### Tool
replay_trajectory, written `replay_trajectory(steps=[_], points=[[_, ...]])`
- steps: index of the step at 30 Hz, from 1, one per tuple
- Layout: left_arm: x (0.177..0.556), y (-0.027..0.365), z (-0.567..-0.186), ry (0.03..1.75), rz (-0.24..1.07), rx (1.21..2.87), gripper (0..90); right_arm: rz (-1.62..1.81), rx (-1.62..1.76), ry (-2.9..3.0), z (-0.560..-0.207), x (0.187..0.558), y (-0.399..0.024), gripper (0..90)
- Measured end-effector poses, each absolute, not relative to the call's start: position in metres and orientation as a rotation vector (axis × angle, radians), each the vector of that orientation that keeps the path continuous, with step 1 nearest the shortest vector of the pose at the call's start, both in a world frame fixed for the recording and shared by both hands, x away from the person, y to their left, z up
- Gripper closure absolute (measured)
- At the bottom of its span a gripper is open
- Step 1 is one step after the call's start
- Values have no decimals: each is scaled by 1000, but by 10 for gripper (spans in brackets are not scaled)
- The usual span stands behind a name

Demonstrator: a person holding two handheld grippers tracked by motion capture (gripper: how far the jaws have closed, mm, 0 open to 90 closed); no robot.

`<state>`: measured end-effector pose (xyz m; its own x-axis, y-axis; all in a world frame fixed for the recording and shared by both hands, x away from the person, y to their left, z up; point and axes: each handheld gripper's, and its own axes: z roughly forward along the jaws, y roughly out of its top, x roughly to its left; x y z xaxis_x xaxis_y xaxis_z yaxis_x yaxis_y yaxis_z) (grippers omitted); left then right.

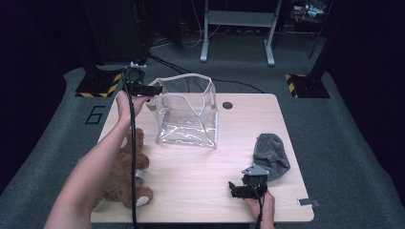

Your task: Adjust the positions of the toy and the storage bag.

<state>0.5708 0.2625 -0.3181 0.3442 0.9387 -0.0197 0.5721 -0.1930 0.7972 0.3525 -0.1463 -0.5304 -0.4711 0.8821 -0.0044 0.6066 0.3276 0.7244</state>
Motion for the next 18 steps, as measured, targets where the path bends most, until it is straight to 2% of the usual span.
replay_trajectory(steps=[6, 18], points=[[585, 272, -336, 1462, 637, 1840, 163, 940, 1316, 2200, -530, 353, -146, 52], [597, 275, -351, 1522, 638, 1819, 152, 940, 1317, 2199, -530, 353, -146, 53]])
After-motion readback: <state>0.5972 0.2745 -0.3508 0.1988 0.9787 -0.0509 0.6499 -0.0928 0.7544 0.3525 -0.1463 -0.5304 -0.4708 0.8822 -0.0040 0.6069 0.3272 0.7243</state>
